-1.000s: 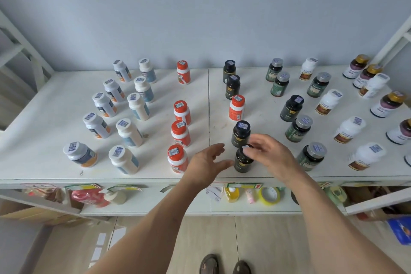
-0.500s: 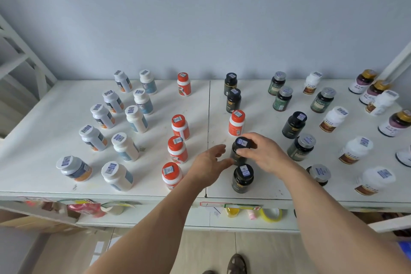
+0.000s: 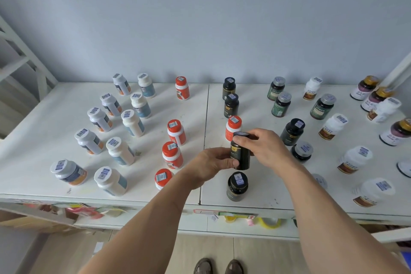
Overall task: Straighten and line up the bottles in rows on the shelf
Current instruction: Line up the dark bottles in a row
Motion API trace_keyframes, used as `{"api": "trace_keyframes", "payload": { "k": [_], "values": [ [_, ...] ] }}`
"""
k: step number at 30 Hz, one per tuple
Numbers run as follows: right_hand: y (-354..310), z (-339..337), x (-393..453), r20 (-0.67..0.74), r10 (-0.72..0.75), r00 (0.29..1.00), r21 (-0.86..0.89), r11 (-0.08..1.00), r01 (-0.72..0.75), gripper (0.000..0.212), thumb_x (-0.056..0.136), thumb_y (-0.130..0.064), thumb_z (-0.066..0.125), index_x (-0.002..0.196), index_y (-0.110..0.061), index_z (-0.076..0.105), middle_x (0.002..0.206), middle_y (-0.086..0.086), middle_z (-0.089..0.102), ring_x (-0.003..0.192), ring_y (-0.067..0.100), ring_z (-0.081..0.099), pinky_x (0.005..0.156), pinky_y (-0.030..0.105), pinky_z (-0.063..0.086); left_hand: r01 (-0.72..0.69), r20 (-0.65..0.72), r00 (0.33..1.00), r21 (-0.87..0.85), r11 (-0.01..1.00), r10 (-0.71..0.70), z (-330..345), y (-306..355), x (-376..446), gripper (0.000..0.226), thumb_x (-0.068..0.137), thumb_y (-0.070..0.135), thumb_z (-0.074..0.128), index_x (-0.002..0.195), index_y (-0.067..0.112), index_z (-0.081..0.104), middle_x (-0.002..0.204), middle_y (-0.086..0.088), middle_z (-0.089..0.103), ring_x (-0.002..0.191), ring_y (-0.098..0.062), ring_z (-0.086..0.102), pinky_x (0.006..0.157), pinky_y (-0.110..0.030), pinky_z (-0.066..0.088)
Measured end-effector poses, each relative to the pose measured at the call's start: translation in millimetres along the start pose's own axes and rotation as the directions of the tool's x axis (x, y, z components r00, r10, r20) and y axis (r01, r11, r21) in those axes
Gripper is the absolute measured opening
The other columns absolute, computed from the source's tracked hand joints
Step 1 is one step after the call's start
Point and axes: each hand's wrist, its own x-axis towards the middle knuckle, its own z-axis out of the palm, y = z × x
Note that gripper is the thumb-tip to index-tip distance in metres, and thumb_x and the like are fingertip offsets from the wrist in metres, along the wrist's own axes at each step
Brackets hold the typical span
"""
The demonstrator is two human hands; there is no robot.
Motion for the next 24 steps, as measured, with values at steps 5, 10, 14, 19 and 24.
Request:
{"api": "trace_keyframes", "payload": {
  "k": [5,10,14,19,24],
  "values": [
    [-4,1,1,-0.010,0.020,1.000,0.051,0.999,-0.019,0.052,0.064,-0.068,0.070,0.088,-0.022,0.075,0.080,-0.009,0.074,0.079,0.014,0.071,0.084,0.044,0.058,0.020,0.017,1.000,-0.019,1.000,-0.020,-5,1,1,0.042,0.084,0.028,0.074,0.123,0.014,0.066,0.117,-0.004,0.071,0.119,-0.024,0.057,0.109,-0.038,0.034],
    [-5,3,1,-0.016,0.013,1.000,0.077,0.997,-0.012,0.052,0.062,-0.069,0.070,0.086,-0.023,0.074,0.079,-0.009,0.075,0.079,0.014,0.071,0.083,0.044,0.059,0.022,0.023,0.999,-0.025,0.999,-0.022,-7,5,-3,0.041,0.085,0.028,0.073,0.123,0.015,0.067,0.116,-0.004,0.071,0.116,-0.021,0.058,0.102,-0.032,0.037],
    [-7,3,-1,-0.021,0.008,1.000,0.083,0.996,-0.006,0.056,0.060,-0.071,0.069,0.087,-0.022,0.074,0.080,-0.008,0.074,0.080,0.015,0.071,0.085,0.045,0.058,0.023,0.015,1.000,-0.007,1.000,-0.022,-9,7,-4,0.041,0.084,0.029,0.074,0.123,0.017,0.067,0.114,-0.001,0.071,0.115,-0.020,0.058,0.098,-0.029,0.038],
    [0,2,-3,0.007,-0.026,1.000,0.086,0.996,0.025,0.017,0.080,-0.048,0.075,0.091,-0.035,0.072,0.089,-0.012,0.074,0.090,0.008,0.069,0.090,0.039,0.055,0.012,-0.083,0.997,0.239,0.971,0.008,-6,10,0,0.048,0.083,0.032,0.075,0.128,0.021,0.061,0.123,0.002,0.067,0.114,-0.016,0.061,0.105,-0.036,0.044],
    [9,9,-6,0.069,-0.030,0.997,0.060,0.998,0.026,0.020,0.084,-0.036,0.074,0.104,-0.032,0.070,0.097,-0.012,0.072,0.097,0.009,0.065,0.080,0.023,0.048,-0.013,-0.163,0.981,0.473,0.881,0.102,-2,12,-1,0.053,0.090,0.037,0.066,0.138,0.023,0.051,0.135,0.002,0.059,0.124,-0.017,0.054,0.103,-0.033,0.044]
  ]
}}
